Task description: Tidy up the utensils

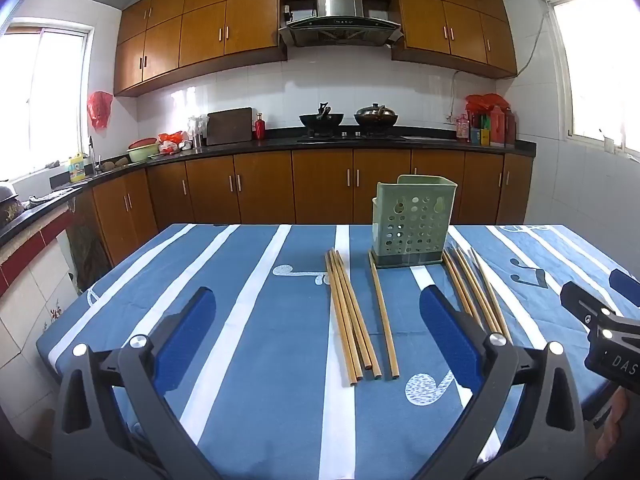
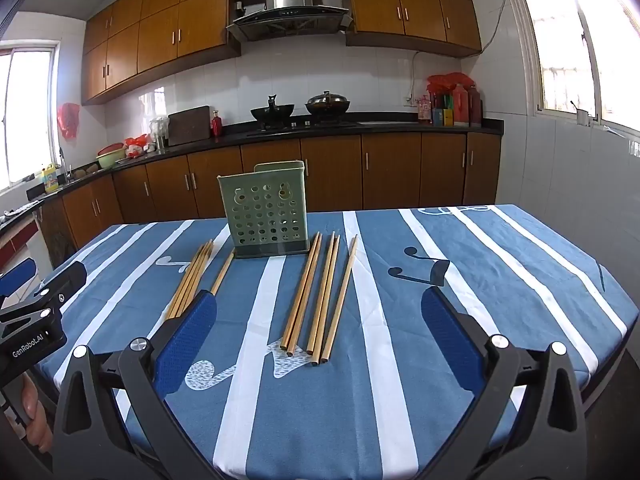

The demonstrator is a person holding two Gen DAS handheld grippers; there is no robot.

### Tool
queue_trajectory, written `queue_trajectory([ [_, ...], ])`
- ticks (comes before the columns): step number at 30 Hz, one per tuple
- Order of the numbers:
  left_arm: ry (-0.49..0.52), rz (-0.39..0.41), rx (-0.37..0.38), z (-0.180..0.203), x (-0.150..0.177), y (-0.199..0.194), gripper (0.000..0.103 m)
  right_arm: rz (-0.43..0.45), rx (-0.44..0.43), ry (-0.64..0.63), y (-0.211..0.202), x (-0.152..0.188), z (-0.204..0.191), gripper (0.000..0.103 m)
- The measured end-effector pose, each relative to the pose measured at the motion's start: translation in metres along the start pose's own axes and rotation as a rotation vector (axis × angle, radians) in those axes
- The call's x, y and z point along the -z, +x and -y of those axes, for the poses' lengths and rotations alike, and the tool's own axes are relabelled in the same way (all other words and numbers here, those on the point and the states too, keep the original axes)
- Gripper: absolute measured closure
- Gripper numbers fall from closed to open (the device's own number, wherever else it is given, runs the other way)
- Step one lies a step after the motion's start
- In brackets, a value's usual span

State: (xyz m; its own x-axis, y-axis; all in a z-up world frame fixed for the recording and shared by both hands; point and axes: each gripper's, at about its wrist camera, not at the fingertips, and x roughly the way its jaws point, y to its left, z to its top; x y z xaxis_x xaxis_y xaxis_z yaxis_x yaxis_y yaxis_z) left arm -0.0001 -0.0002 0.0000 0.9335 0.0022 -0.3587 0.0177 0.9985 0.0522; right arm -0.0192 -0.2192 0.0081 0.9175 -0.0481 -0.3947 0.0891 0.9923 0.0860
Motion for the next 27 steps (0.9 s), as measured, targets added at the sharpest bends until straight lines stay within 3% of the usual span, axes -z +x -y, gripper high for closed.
queue_trajectory([
  [27,-0.004,-0.006,0.003,-0.0002,0.0,0.0003,0.004,-0.003,0.001,-0.001,0.0012,0.0014,0.0004,0.002],
])
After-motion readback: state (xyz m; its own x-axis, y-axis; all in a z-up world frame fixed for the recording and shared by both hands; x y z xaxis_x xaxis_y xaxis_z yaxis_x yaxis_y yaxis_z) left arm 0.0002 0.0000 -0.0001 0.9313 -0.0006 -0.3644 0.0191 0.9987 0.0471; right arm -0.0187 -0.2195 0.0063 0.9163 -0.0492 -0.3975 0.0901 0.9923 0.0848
